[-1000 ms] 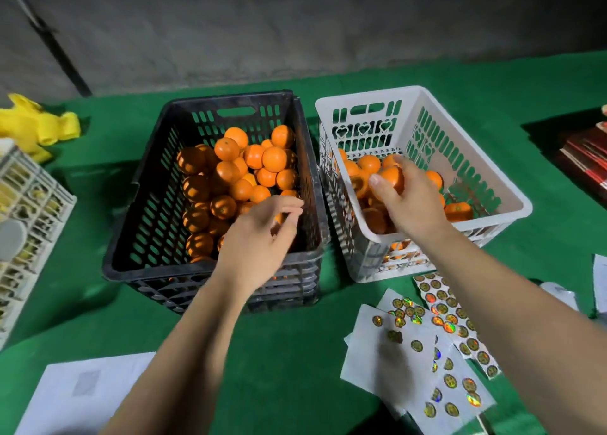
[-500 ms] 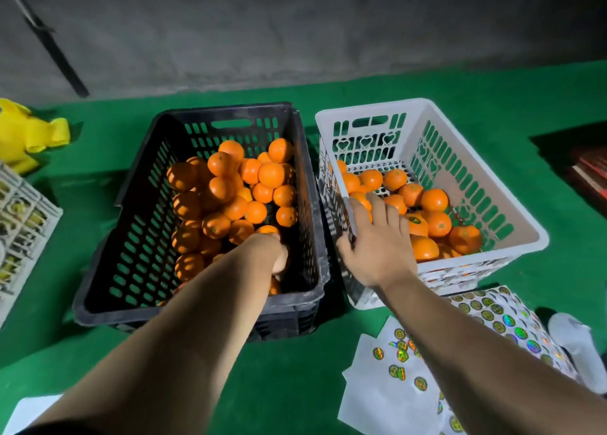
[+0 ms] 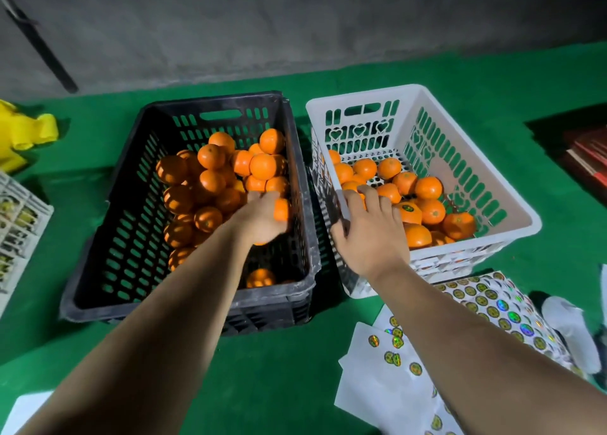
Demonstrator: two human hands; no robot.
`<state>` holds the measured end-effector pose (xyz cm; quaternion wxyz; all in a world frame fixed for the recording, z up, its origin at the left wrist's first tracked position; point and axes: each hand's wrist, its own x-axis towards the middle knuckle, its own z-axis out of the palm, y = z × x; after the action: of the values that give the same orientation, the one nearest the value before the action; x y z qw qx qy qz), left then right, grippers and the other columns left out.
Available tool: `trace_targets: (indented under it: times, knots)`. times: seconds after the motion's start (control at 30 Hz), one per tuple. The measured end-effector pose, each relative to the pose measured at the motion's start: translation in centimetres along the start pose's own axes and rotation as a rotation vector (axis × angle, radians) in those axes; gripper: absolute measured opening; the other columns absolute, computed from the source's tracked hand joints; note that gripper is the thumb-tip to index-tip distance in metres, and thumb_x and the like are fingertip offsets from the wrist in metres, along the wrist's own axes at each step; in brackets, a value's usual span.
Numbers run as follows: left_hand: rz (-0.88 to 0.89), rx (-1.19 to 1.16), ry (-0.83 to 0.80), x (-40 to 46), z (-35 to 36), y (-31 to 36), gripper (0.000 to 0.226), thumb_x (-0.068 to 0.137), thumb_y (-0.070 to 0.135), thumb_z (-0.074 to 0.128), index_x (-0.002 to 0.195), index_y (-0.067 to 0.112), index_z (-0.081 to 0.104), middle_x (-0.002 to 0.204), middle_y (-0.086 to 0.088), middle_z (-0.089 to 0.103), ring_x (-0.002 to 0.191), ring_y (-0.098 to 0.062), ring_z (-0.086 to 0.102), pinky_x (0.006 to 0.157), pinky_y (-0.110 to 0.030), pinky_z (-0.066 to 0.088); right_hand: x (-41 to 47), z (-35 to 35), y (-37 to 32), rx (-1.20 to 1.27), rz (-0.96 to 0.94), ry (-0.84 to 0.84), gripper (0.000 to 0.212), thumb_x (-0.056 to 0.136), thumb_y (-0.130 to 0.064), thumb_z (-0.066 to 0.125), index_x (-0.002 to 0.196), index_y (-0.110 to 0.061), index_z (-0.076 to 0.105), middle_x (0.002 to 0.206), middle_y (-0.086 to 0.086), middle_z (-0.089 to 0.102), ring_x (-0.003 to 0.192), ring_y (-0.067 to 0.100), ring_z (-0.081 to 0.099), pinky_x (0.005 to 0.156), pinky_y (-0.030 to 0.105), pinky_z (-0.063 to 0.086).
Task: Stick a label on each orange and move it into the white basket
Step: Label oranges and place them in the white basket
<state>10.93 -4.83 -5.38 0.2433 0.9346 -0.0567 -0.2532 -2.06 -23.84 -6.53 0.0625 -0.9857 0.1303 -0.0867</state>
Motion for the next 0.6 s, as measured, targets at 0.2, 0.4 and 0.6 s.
trace_targets:
  times: [0.2, 0.4, 0.6]
  knots:
    - [0.556, -0.527, 0.629, -10.6, 1.2, 0.3, 0.071, 0.092, 0.043, 0.076, 0.151, 0.035, 0.038, 0.142, 0.002, 0.031, 0.122, 0.004, 0.046, 0.098, -0.015, 0.044, -1.1, -0.9, -0.1, 0.17, -0.032, 0.138, 0.036, 0.096, -0.036, 0.05, 0.124, -0.014, 0.057, 0.124, 0.009, 0.052, 0.108, 0.033, 0.052, 0.091, 0.045, 0.042]
    - [0.725, -0.607, 0.451, -20.8, 13.6, -2.8, 0.071, 0.09, 0.048, 0.074, 0.151, 0.046, 0.038, 0.151, 0.02, 0.026, 0.135, -0.002, 0.045, 0.094, -0.011, 0.048, -8.0, -0.1, 3.3, 0.799, 0.034, 0.451, 0.023, 0.101, -0.011, 0.052, 0.122, -0.011, 0.062, 0.121, 0.002, 0.048, 0.113, 0.022, 0.053, 0.096, 0.021, 0.042]
    - [0.679, -0.332, -0.078, -19.1, 22.1, -5.4, 0.062, 0.097, 0.047, 0.069, 0.15, 0.042, 0.036, 0.143, 0.009, 0.037, 0.125, -0.008, 0.053, 0.102, -0.026, 0.048, -21.1, 7.8, 8.7, 0.371, 0.139, 0.06, 0.025, 0.088, -0.008, 0.068, 0.113, -0.01, 0.069, 0.111, 0.01, 0.059, 0.103, 0.034, 0.057, 0.087, 0.04, 0.043]
